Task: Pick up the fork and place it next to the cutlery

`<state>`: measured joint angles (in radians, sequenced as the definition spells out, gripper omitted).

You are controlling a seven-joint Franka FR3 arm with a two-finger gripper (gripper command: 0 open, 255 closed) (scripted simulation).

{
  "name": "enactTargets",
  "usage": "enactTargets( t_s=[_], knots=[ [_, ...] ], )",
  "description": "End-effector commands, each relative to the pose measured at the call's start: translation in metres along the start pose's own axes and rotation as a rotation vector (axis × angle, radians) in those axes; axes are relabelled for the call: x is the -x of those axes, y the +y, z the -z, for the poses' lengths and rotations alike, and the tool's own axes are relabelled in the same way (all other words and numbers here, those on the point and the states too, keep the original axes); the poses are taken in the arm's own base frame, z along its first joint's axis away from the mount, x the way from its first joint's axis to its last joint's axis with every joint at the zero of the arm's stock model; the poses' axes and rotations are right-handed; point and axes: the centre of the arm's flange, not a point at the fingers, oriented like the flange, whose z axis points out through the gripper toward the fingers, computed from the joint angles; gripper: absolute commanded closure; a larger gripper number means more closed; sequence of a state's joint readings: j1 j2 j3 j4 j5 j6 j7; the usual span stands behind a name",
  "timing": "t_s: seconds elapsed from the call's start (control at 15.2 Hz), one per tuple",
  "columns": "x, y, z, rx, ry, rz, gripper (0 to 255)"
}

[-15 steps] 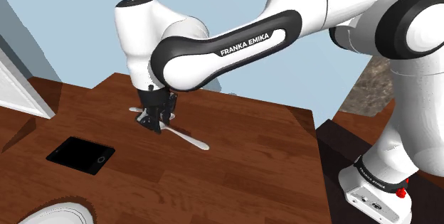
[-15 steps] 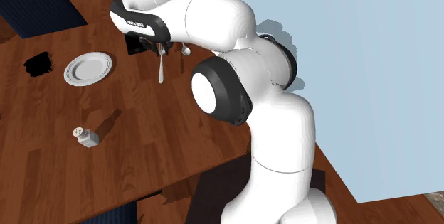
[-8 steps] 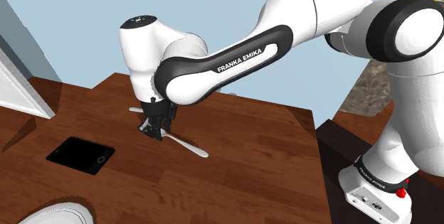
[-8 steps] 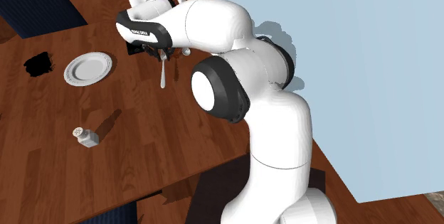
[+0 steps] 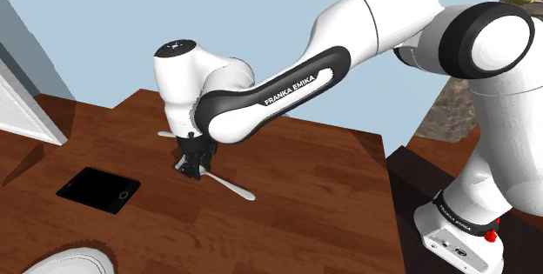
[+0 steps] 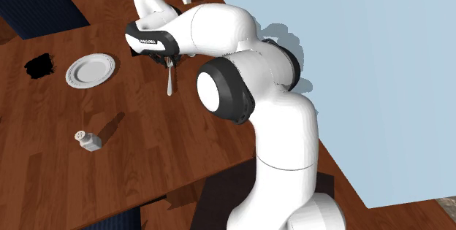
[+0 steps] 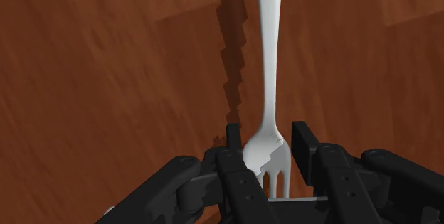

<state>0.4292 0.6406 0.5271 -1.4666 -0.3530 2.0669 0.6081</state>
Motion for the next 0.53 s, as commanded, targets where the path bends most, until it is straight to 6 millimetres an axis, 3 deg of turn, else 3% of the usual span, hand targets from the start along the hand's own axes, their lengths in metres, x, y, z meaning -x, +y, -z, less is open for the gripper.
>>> enactTargets(
  t_s=[0.0, 0.33, 0.4, 0.46],
  knots=[
    [0.0001, 0.0000, -0.0012, 0.000, 0.000, 0.000, 255],
    [0.0001, 0.0000, -0.0012, 0.000, 0.000, 0.000, 255],
    [0.0001, 0.0000, -0.0012, 0.000, 0.000, 0.000, 0],
    [0.0001, 0.0000, -0.0012, 0.000, 0.000, 0.000, 0]
  ],
)
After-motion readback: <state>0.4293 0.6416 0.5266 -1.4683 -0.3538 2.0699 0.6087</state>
